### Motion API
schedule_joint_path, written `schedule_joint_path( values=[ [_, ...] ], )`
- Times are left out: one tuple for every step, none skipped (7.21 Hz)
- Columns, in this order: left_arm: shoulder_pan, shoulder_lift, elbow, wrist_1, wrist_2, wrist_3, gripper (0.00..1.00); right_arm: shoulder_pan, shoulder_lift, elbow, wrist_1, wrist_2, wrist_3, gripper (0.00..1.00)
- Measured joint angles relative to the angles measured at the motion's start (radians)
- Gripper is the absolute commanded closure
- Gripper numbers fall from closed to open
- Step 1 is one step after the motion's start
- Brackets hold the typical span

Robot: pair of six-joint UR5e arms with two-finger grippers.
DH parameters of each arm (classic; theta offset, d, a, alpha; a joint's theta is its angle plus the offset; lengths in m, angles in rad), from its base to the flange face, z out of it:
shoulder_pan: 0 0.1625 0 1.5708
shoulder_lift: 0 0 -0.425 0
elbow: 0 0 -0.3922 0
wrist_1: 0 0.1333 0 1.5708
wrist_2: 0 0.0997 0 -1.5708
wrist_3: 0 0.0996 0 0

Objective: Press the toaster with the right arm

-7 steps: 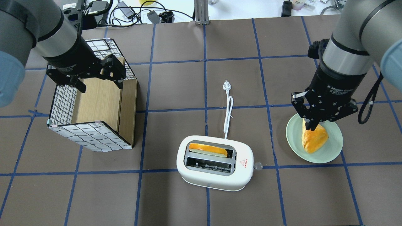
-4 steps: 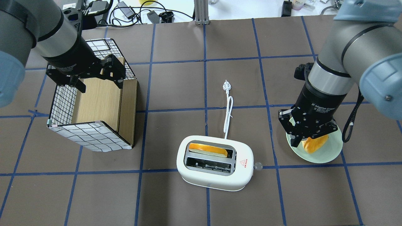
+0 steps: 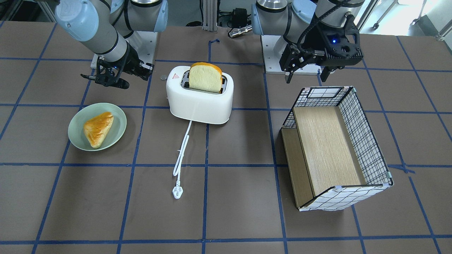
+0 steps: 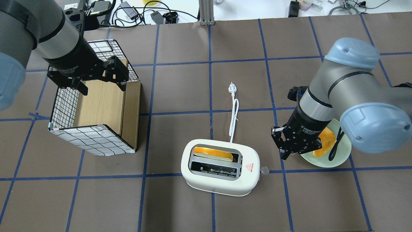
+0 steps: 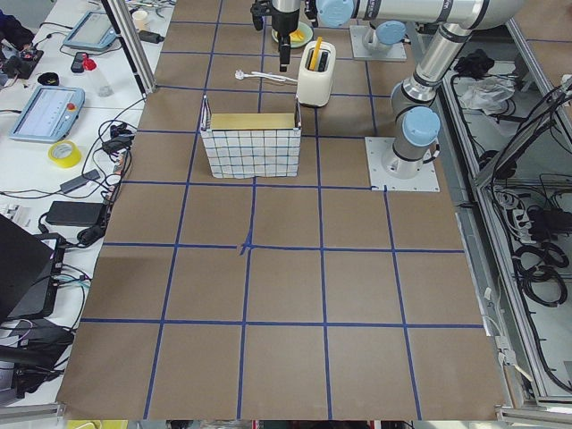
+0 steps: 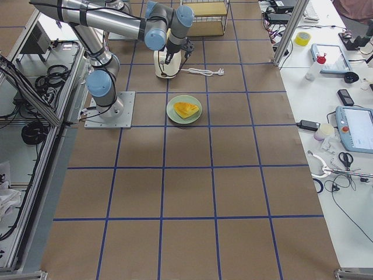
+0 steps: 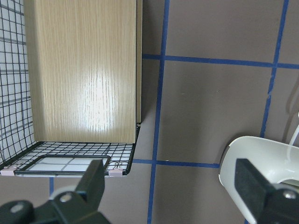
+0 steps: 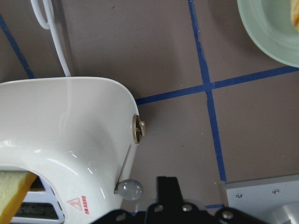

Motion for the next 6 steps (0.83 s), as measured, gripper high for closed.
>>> schedule_joint_path(
  values=[
    [0.0, 0.0, 0.0, 0.0, 0.0, 0.0, 0.0, 0.0, 0.001, 0.005, -0.001, 0.038, -0.001, 1.0],
    [0.0, 0.0, 0.0, 0.0, 0.0, 0.0, 0.0, 0.0, 0.001, 0.007, 0.002, 0.069, -0.002, 1.0],
    [0.0, 0.0, 0.0, 0.0, 0.0, 0.0, 0.0, 0.0, 0.001, 0.008, 0.006, 0.096, -0.004, 1.0],
    [0.0, 0.0, 0.0, 0.0, 0.0, 0.0, 0.0, 0.0, 0.001, 0.008, 0.015, 0.114, -0.007, 1.0],
    [0.0, 0.0, 0.0, 0.0, 0.0, 0.0, 0.0, 0.0, 0.002, 0.009, 0.043, 0.121, -0.019, 1.0],
    [0.0, 0.0, 0.0, 0.0, 0.0, 0.0, 0.0, -0.002, 0.005, 0.009, 0.08, 0.124, -0.037, 1.0]
  ],
)
